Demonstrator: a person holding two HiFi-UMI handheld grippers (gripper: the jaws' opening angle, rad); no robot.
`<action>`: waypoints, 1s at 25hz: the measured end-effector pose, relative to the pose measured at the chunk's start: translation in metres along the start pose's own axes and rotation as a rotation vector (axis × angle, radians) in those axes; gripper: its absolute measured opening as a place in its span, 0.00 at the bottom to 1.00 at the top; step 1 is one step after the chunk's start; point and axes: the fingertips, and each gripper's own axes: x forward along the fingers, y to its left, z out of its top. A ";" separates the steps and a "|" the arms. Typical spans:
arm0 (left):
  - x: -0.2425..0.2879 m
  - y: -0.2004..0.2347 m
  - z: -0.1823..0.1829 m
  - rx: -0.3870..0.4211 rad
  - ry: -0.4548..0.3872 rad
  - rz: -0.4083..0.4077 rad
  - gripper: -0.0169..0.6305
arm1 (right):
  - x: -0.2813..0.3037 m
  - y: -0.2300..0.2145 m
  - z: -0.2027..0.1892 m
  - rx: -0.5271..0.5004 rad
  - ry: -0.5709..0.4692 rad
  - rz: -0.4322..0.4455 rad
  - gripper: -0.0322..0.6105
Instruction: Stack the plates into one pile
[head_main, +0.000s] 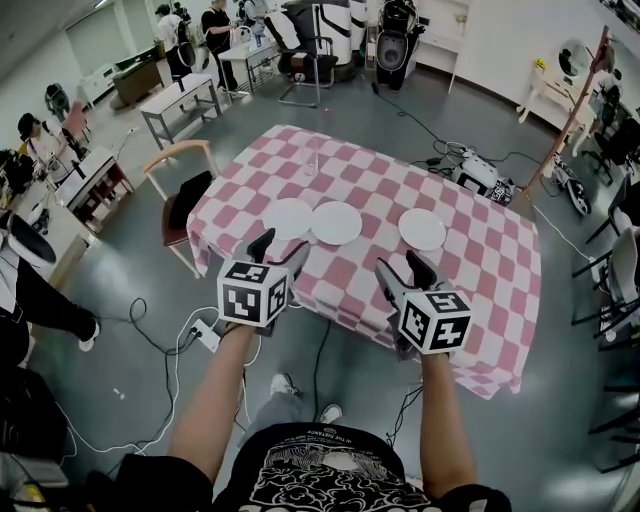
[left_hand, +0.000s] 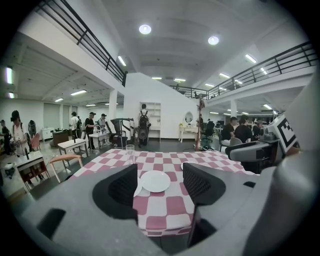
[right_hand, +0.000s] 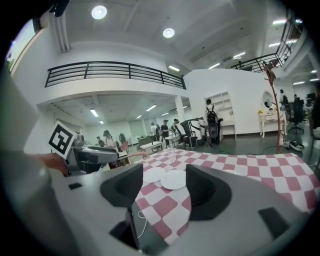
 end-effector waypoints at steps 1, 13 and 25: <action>0.004 0.003 0.000 -0.001 0.000 0.001 0.48 | 0.004 -0.002 0.000 0.001 0.000 0.001 0.45; 0.082 0.051 0.010 0.011 0.010 -0.044 0.48 | 0.086 -0.034 0.009 0.009 0.024 -0.043 0.45; 0.183 0.131 0.052 0.052 0.024 -0.167 0.48 | 0.195 -0.057 0.057 0.039 0.013 -0.171 0.45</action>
